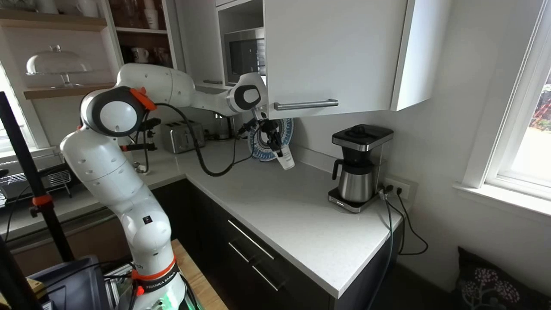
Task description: Pick up the paper cup and put it on the bottom shelf of the open cabinet
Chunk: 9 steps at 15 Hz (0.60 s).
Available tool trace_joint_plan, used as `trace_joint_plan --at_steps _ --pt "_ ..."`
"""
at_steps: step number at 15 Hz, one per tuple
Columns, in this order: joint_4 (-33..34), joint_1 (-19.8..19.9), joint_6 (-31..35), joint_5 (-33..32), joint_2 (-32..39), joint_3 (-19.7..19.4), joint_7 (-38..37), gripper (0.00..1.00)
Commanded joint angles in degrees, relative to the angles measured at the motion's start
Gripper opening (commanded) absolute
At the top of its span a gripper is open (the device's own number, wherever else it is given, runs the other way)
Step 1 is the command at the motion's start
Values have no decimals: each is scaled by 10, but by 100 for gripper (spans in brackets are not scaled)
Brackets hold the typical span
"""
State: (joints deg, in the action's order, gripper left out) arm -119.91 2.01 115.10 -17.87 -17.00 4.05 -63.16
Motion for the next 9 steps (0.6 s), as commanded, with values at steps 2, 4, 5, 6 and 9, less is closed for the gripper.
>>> trace_joint_plan --at_steps 2,4,5,6,9 --pt "16 13 -3 -2 -9 6 1 3" --pt "20 17 -3 -3 -11 5 1 3" --pt "20 17 -3 -3 -10 5 1 3" --pt "20 17 -3 -4 -9 5 1 3" --pt "22 19 0 -7 -12 5 -6 1"
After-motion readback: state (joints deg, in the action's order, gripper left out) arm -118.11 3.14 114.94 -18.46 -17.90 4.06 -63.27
